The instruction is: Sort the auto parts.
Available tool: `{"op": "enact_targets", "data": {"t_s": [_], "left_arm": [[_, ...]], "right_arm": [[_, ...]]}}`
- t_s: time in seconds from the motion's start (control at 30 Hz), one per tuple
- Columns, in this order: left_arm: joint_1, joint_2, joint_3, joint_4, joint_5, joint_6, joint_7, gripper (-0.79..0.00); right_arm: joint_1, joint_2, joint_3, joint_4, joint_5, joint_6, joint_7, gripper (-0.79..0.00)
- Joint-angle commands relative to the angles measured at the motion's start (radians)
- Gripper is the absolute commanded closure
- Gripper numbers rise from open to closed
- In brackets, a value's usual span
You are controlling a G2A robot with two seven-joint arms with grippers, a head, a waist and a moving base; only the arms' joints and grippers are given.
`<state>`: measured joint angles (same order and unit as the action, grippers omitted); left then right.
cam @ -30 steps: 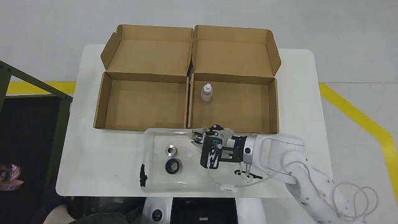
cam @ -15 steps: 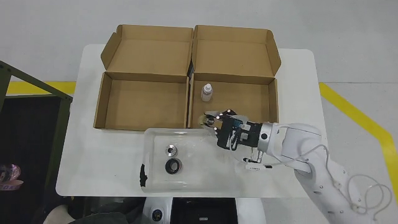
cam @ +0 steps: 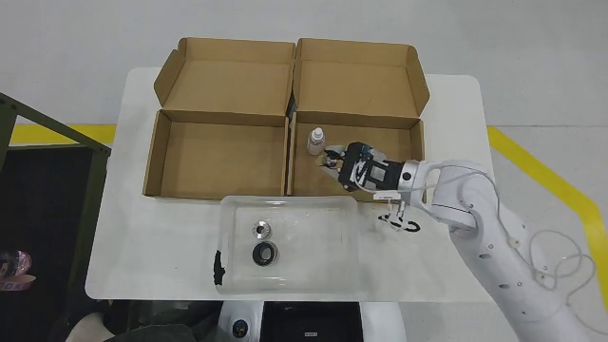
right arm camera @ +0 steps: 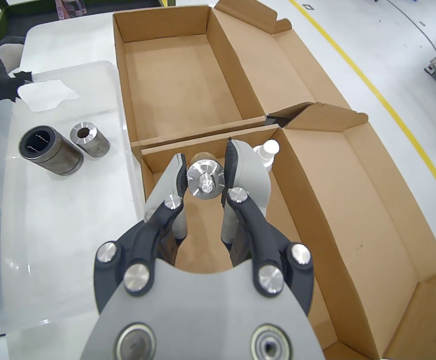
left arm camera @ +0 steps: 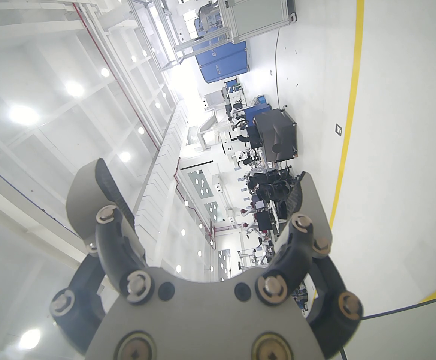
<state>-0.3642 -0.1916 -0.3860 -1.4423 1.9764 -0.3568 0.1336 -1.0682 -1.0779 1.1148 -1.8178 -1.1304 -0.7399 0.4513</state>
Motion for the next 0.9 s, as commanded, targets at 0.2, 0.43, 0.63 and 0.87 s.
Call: {"op": "enact_targets", "data": {"t_s": [0.2,0.43,0.63,0.87], "left_arm": [[0.000,0.000,0.000,0.000,0.000,0.000,0.000,-0.785],[0.000,0.000,0.000,0.000,0.000,0.000,0.000,-0.785],[0.000,0.000,0.000,0.000,0.000,0.000,0.000,-0.785],[0.000,0.000,0.000,0.000,0.000,0.000,0.000,-0.785]], "right_arm": [[0.071,-0.010,-0.044,0.099,0.025,0.022,0.084,0.000],[0.131,-0.020,-0.089,0.172,0.007,0.051,0.154,0.000],[0.171,-0.033,-0.129,0.253,0.013,0.081,0.173,0.000],[0.214,-0.048,-0.174,0.324,0.005,0.102,0.183,0.000]]}}
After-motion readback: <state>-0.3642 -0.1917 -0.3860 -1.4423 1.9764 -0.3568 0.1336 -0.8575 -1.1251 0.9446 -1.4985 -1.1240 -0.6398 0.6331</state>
